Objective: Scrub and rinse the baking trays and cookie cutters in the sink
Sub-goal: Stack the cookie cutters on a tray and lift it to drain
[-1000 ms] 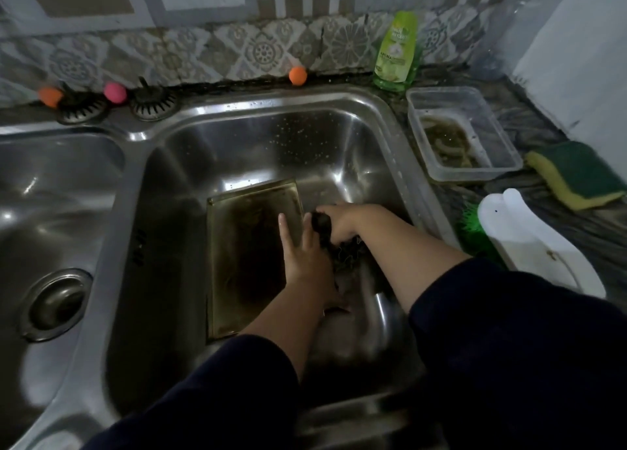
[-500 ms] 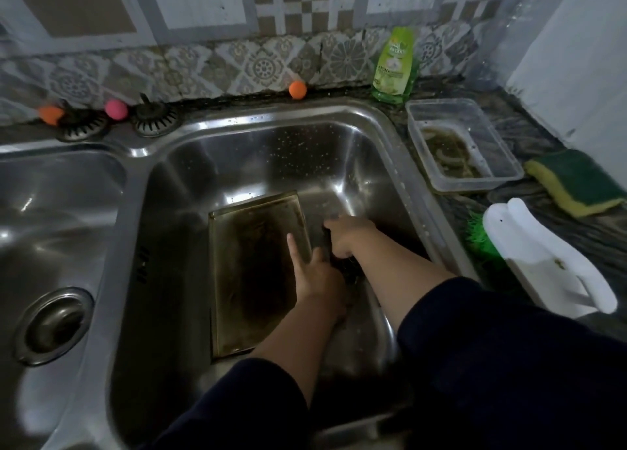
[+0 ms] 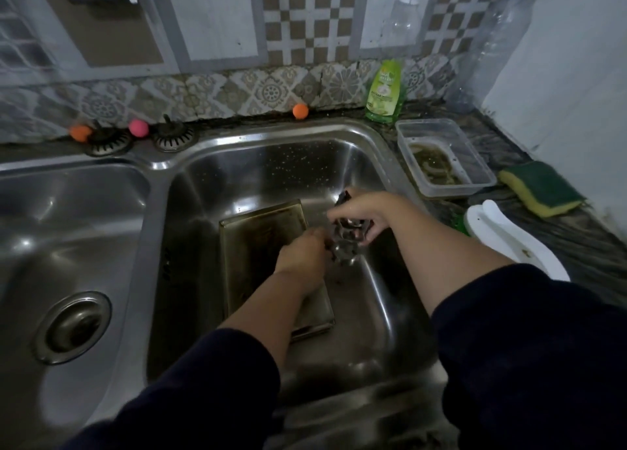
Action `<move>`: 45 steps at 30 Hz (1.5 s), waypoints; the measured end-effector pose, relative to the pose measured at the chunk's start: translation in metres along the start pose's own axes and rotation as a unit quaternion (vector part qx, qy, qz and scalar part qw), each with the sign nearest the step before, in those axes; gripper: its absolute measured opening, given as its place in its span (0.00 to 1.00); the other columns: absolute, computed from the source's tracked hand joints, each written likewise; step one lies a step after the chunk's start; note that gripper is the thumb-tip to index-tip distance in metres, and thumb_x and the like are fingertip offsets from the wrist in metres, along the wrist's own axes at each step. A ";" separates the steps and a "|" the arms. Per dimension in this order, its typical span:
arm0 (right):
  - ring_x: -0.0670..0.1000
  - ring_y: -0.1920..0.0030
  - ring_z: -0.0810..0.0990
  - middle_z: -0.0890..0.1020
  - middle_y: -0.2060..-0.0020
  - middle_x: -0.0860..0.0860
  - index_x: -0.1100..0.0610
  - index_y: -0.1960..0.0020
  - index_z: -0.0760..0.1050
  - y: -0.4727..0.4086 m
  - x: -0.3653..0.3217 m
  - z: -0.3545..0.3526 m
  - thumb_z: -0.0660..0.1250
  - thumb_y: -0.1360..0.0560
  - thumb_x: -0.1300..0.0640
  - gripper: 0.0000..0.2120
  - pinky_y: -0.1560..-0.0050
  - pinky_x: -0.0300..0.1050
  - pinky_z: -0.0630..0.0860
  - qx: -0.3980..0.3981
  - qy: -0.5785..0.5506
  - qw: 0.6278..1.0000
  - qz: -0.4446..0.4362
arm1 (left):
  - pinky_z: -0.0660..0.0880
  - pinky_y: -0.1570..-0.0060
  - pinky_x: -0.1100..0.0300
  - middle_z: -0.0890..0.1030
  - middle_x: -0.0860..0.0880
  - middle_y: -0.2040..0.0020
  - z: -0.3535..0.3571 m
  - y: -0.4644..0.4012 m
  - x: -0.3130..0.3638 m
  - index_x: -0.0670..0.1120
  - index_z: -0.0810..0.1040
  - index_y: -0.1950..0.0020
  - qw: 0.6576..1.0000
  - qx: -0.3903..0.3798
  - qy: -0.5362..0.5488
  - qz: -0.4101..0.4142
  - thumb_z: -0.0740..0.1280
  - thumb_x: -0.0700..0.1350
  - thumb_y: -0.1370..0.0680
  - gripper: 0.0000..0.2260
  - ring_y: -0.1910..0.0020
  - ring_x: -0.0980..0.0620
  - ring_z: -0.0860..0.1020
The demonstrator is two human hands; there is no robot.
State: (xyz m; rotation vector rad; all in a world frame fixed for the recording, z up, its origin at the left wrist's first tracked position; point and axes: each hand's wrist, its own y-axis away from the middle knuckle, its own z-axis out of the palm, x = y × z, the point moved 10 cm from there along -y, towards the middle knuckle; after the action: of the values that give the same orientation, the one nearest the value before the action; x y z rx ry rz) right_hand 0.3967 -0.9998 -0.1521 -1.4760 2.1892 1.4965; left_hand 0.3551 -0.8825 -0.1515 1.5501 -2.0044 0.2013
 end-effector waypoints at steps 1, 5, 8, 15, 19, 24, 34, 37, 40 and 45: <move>0.56 0.52 0.78 0.70 0.34 0.59 0.52 0.29 0.62 0.006 -0.009 -0.002 0.73 0.29 0.51 0.33 0.63 0.48 0.82 0.006 -0.021 1.000 -0.011 | 0.73 0.40 0.47 0.76 0.48 0.39 -0.009 0.001 -0.004 0.51 0.74 0.37 1.000 0.011 0.021 -0.004 0.62 0.43 0.21 0.13 0.42 0.46 0.77; 0.60 0.46 0.74 0.67 0.33 0.60 0.51 0.29 0.60 0.025 -0.049 0.006 0.72 0.28 0.53 0.32 0.63 0.51 0.82 0.022 -0.063 0.997 -0.048 | 0.73 0.38 0.47 0.77 0.50 0.40 -0.043 0.007 -0.027 0.52 0.76 0.41 0.997 0.039 0.062 -0.009 0.63 0.41 0.23 0.12 0.42 0.48 0.76; 0.58 0.47 0.75 0.70 0.40 0.57 0.52 0.33 0.61 0.028 -0.069 0.027 0.71 0.28 0.52 0.28 0.61 0.51 0.82 0.026 -0.074 0.995 -0.069 | 0.70 0.36 0.54 0.76 0.49 0.38 -0.061 0.017 -0.055 0.47 0.76 0.39 0.995 0.061 0.064 -0.040 0.64 0.40 0.22 0.12 0.41 0.49 0.75; 0.54 0.50 0.76 0.74 0.43 0.55 0.47 0.32 0.60 0.005 -0.061 0.095 0.69 0.27 0.52 0.27 0.59 0.49 0.81 -0.002 -0.082 0.995 -0.051 | 0.70 0.44 0.61 0.76 0.46 0.38 -0.044 0.030 -0.132 0.48 0.77 0.42 0.982 0.086 0.132 -0.107 0.63 0.38 0.21 0.10 0.43 0.50 0.75; 0.54 0.43 0.74 0.70 0.34 0.52 0.44 0.27 0.57 -0.003 -0.044 0.116 0.72 0.27 0.49 0.34 0.53 0.52 0.79 -0.015 -0.050 0.998 -0.043 | 0.60 0.26 0.49 0.60 0.46 0.23 -0.014 0.023 -0.148 0.53 0.67 0.26 0.981 0.022 0.146 -0.129 0.60 0.34 0.21 0.25 0.24 0.45 0.59; 0.57 0.33 0.71 0.60 0.24 0.51 0.43 0.23 0.52 -0.008 -0.044 0.108 0.63 0.25 0.37 0.36 0.52 0.52 0.80 0.024 0.029 0.998 -0.058 | 0.48 0.24 0.46 0.50 0.51 0.21 -0.020 0.023 -0.156 0.53 0.51 0.21 0.963 0.036 0.206 -0.169 0.56 0.39 0.18 0.28 0.22 0.45 0.47; 0.53 0.37 0.72 0.68 0.30 0.53 0.46 0.28 0.65 0.007 -0.035 0.066 0.58 0.21 0.41 0.23 0.41 0.45 0.69 0.176 0.040 0.969 -0.167 | 0.45 0.27 0.36 0.32 0.46 0.23 -0.001 0.057 -0.157 0.60 0.25 0.27 0.928 -0.041 0.255 -0.269 0.61 0.70 0.27 0.47 0.24 0.35 0.40; 0.58 0.25 0.57 0.53 0.22 0.53 0.36 0.24 0.49 -0.004 -0.007 0.093 0.56 0.23 0.35 0.30 0.29 0.57 0.60 0.081 0.012 0.988 -0.127 | 0.44 0.28 0.37 0.32 0.46 0.22 0.002 0.057 -0.157 0.61 0.27 0.27 0.935 -0.045 0.227 -0.270 0.63 0.68 0.27 0.47 0.24 0.34 0.38; 0.59 0.24 0.52 0.50 0.22 0.49 0.31 0.26 0.41 -0.015 0.004 0.110 0.56 0.24 0.32 0.33 0.27 0.62 0.55 0.048 0.003 0.990 -0.130 | 0.44 0.28 0.35 0.34 0.45 0.22 0.007 0.055 -0.157 0.64 0.31 0.26 0.950 -0.063 0.172 -0.254 0.59 0.69 0.26 0.42 0.25 0.33 0.37; 0.57 0.25 0.58 0.57 0.23 0.49 0.33 0.25 0.47 -0.022 0.008 0.121 0.63 0.28 0.33 0.37 0.29 0.56 0.60 0.055 -0.011 0.988 -0.142 | 0.49 0.28 0.34 0.39 0.47 0.21 0.008 0.055 -0.163 0.66 0.39 0.24 0.956 -0.063 0.132 -0.256 0.59 0.71 0.28 0.39 0.24 0.35 0.38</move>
State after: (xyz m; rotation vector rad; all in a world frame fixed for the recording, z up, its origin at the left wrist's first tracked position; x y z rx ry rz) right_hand 0.3605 -0.9144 -0.2325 -1.6419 1.9153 1.2722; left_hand 0.3259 -0.7331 -0.2321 1.7920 -1.3337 0.0657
